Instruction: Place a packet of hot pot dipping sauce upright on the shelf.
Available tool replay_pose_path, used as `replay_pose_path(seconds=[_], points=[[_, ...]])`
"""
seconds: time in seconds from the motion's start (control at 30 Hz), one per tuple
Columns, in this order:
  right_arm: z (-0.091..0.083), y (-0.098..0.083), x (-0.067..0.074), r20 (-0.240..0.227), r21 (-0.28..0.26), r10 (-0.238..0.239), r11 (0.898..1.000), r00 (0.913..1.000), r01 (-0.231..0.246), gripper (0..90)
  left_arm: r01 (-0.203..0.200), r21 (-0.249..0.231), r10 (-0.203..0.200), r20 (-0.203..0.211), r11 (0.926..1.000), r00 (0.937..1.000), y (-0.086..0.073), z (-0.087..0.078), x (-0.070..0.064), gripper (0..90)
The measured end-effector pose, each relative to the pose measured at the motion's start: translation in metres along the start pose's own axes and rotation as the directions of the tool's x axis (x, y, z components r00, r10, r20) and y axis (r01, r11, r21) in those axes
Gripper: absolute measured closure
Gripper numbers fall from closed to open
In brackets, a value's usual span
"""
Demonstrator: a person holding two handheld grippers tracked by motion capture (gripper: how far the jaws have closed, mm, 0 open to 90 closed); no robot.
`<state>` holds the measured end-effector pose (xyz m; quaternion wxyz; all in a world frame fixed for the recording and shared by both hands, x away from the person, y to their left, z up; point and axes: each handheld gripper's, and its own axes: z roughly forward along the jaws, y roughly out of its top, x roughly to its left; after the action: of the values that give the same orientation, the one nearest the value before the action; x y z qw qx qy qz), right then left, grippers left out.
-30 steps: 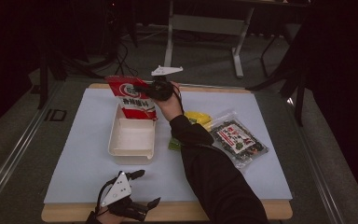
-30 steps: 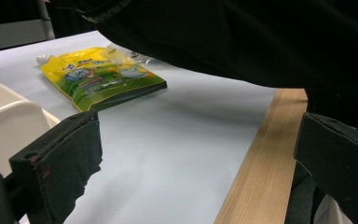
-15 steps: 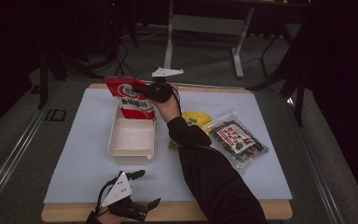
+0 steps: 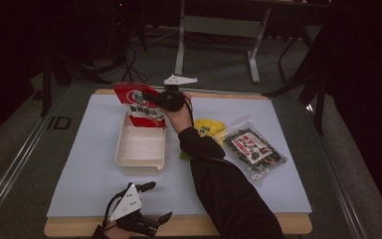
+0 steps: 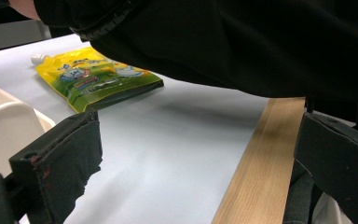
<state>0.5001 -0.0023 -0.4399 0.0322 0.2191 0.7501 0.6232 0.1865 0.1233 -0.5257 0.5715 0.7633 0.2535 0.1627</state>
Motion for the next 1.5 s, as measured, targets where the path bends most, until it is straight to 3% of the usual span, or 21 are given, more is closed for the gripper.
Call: replay_pose_path(seconds=[0.23, 0.5, 0.7, 0.87, 1.13, 1.27, 1.33, 1.4, 1.5], points=[[0.001, -0.006, -0.002, 0.023, 0.009, -0.006, 1.0, 0.9997, 0.006, 89.0, -0.001, 0.003, 0.001, 0.002, 1.0, 1.0, 0.0, 0.001, 0.0, 2.1], [-0.001, 0.009, 0.003, 0.011, -0.018, -0.015, 1.0, 0.9998, 0.015, 89.1, -0.002, 0.006, 0.002, 0.003, 1.0, 1.0, 0.0, 0.001, 0.0, 2.1], [-0.001, -0.001, -0.001, 0.016, -0.049, 0.02, 0.999, 0.9997, -0.019, 89.1, -0.006, 0.007, 0.006, 0.004, 1.0, 1.0, 0.0, 0.001, 0.0, 2.1], [0.0, -0.001, 0.004, 0.026, -0.035, -0.004, 0.999, 0.9997, 0.005, 89.1, -0.007, 0.008, 0.007, 0.005, 0.9999, 1.0, 0.0, 0.002, -0.001, 2.1], [0.0, -0.012, -0.001, 0.055, -0.029, 0.019, 0.999, 0.9983, -0.018, 89.1, -0.016, 0.015, 0.016, 0.007, 0.9998, 0.9998, 0.0, 0.003, -0.002, 2.1], [-0.001, -0.014, -0.002, 0.096, -0.006, -0.019, 1.0, 0.9952, 0.019, 89.1, -0.018, 0.02, 0.018, 0.01, 0.9996, 0.9998, -0.001, 0.004, -0.001, 2.1], [-0.001, -0.015, -0.003, 0.088, -0.006, -0.012, 1.0, 0.9961, 0.013, 89.1, -0.019, 0.02, 0.018, 0.011, 0.9996, 0.9998, -0.001, 0.004, -0.002, 2.1], [-0.003, -0.009, -0.002, 0.045, -0.026, 0.023, 0.999, 0.9987, -0.022, 89.2, -0.018, 0.022, 0.018, 0.011, 0.9996, 0.9998, -0.001, 0.004, -0.002, 2.1], [-0.004, 0.0, 0.002, 0.029, -0.051, 0.016, 0.999, 0.9995, -0.014, 89.3, -0.02, 0.022, 0.019, 0.011, 0.9996, 0.9998, -0.001, 0.004, -0.002, 2.1]])
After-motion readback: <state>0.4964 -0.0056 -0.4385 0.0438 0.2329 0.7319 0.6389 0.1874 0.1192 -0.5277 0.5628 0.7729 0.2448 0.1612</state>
